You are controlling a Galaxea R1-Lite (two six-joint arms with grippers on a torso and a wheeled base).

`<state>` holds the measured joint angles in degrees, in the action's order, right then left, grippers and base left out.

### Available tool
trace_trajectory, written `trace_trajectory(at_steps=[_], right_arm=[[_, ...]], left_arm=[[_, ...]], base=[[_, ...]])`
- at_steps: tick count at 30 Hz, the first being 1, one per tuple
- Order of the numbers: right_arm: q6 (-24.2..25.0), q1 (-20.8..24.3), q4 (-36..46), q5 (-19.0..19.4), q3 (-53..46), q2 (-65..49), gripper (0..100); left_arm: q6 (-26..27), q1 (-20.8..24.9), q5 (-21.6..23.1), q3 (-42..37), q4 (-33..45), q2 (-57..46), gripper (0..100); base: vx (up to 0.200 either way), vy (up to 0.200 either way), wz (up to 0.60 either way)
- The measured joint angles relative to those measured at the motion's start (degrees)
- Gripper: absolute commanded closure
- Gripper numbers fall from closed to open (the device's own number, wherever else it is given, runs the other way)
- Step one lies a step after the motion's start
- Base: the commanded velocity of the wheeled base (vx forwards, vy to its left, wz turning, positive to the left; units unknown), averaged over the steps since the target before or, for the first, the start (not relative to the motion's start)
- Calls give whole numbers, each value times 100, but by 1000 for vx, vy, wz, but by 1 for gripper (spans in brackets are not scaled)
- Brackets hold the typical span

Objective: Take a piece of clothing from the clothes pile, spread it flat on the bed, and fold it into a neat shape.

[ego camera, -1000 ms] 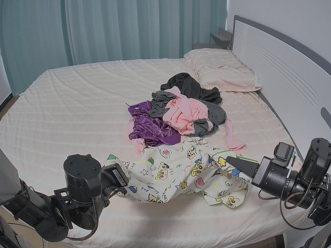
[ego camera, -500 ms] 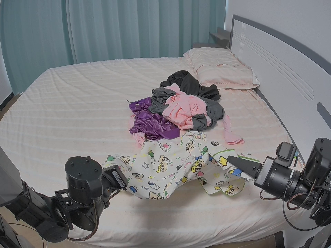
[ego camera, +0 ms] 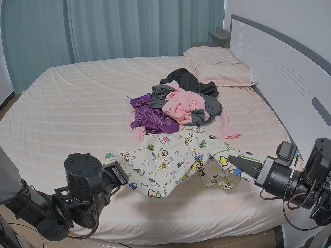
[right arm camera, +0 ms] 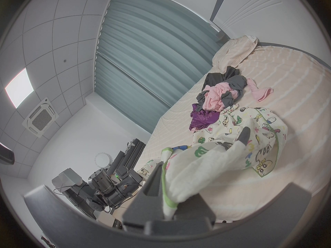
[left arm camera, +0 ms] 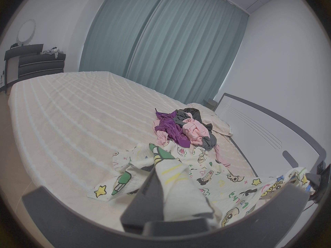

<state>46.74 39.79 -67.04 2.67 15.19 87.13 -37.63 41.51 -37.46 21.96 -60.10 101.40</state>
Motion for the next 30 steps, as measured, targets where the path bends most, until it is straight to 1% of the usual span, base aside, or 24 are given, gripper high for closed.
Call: trace_trajectory(at_steps=[3,30], right_arm=[[1,0,0,-5,-1,-2,100],[6,-88,-2,-5,44,-138,100]], left_arm=[[-33,20,-1,-2,0,-7,100],[-82,30,-55,-21,9,-165,100]], base=[[0,0,0],[0,200,0]])
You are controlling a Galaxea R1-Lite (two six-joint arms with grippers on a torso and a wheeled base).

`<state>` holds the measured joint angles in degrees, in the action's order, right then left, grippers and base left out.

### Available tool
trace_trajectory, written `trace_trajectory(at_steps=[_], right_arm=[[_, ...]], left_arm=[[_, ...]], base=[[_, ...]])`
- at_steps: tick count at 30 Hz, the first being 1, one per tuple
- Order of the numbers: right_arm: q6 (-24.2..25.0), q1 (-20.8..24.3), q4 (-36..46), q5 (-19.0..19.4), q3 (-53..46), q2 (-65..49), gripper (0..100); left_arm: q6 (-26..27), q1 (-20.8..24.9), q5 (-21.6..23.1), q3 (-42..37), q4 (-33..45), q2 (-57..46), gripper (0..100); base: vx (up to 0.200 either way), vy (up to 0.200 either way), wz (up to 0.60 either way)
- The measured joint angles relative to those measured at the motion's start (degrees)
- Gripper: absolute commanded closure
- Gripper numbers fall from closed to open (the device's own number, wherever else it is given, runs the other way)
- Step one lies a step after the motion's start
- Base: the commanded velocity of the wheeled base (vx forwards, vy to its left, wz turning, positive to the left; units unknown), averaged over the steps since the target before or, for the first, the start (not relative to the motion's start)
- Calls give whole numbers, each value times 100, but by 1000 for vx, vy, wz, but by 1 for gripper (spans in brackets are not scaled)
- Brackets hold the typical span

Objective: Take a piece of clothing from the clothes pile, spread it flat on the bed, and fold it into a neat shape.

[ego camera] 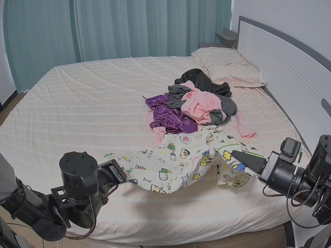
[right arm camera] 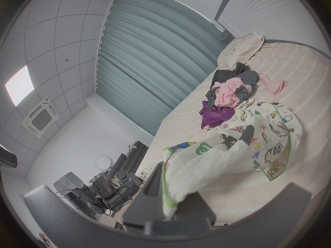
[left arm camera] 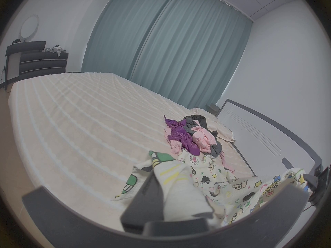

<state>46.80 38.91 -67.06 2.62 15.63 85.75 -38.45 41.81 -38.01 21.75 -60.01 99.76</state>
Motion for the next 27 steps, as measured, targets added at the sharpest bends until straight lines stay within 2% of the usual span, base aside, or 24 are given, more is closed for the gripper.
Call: trace_trajectory(at_steps=[27], right_arm=[[-2,-24,0,-27,2,-20,100]], left_arm=[[22,-22,-2,22,0,-52,100]], base=[[0,200,0]])
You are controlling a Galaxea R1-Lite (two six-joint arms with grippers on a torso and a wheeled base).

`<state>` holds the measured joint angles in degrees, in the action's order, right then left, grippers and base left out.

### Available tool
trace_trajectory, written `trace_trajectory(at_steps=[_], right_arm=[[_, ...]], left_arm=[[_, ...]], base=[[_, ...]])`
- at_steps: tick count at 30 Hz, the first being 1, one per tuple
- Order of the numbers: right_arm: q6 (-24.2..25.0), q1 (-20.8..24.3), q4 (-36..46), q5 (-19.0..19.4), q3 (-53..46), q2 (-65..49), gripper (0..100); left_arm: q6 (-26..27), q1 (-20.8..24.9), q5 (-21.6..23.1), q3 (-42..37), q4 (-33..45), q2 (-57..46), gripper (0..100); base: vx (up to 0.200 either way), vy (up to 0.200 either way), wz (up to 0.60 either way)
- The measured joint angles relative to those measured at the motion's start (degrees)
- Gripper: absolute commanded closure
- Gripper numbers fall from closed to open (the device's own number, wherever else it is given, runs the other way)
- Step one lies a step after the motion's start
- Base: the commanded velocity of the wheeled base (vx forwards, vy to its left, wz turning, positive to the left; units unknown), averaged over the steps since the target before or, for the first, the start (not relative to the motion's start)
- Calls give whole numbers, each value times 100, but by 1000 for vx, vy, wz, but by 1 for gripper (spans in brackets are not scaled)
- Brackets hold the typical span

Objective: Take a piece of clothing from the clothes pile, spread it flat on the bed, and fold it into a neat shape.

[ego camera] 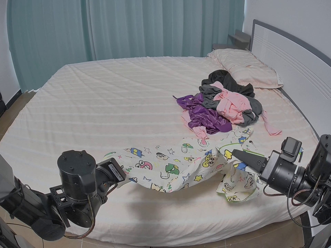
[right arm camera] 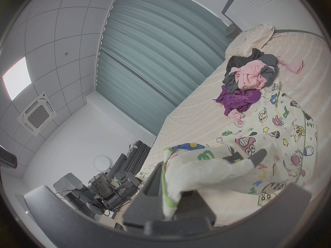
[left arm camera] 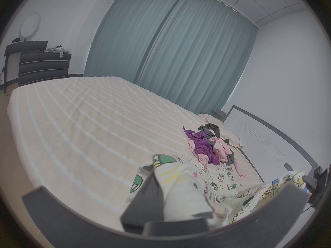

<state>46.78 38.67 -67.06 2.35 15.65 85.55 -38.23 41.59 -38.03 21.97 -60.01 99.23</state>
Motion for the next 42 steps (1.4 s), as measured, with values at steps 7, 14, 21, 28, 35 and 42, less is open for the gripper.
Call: trace_trajectory(at_steps=[7,14,21,28,35,42], right_arm=[[0,-2,2,-11,9,-11,100],[-2,-66,0,-11,11,-24,100],[-2,-88,-2,-11,17,-35,100],[-2,-100,2,-9,27,-94,100],[-2,-127,2,-9,39,-140,100],[-13,-199,0,-11,38,-162,100]], left_arm=[[5,-17,-1,0,0,-69,100],[9,-22,-4,-1,0,-144,100],[9,-22,-1,-15,2,-161,100],[9,-20,-1,-11,0,-174,100],[9,-17,0,-11,0,-177,100],[9,-23,-4,-20,0,-177,100]], base=[[0,200,0],[0,200,0],[0,200,0],[0,200,0],[0,200,0],[0,29,0]])
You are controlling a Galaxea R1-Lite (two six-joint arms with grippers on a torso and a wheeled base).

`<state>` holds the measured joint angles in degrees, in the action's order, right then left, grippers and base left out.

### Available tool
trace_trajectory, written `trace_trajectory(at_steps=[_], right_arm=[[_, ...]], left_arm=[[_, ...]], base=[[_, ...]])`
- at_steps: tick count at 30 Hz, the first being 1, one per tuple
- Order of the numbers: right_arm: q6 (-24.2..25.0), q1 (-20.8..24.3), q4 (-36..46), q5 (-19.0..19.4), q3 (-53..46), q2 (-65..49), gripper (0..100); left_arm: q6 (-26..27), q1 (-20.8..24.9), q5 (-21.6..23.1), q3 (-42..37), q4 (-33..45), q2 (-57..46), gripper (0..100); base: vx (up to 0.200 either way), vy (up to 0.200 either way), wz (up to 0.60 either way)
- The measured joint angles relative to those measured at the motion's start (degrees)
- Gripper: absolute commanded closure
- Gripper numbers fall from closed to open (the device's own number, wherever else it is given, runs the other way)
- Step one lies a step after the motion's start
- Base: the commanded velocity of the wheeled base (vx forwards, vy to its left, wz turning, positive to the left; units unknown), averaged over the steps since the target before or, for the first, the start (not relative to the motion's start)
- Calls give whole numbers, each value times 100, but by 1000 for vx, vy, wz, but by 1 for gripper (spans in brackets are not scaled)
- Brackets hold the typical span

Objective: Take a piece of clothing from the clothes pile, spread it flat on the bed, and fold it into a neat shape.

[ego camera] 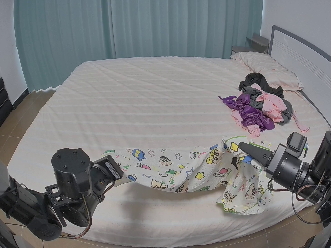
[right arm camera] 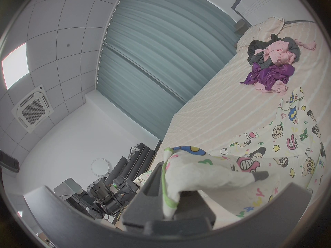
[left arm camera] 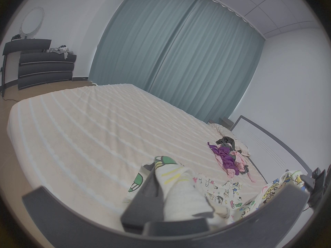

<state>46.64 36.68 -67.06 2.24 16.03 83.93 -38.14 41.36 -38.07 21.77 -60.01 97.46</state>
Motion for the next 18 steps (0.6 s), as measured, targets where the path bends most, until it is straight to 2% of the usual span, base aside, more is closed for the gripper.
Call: trace_trajectory(at_steps=[9,18], right_arm=[[-4,-188,-9,21,11,-6,100],[-28,-206,102,13,-27,-265,100]], left_arm=[[2,1,9,9,2,9,100],[54,1,0,79,-1,-46,100]], base=[[0,0,0],[-200,0,0]])
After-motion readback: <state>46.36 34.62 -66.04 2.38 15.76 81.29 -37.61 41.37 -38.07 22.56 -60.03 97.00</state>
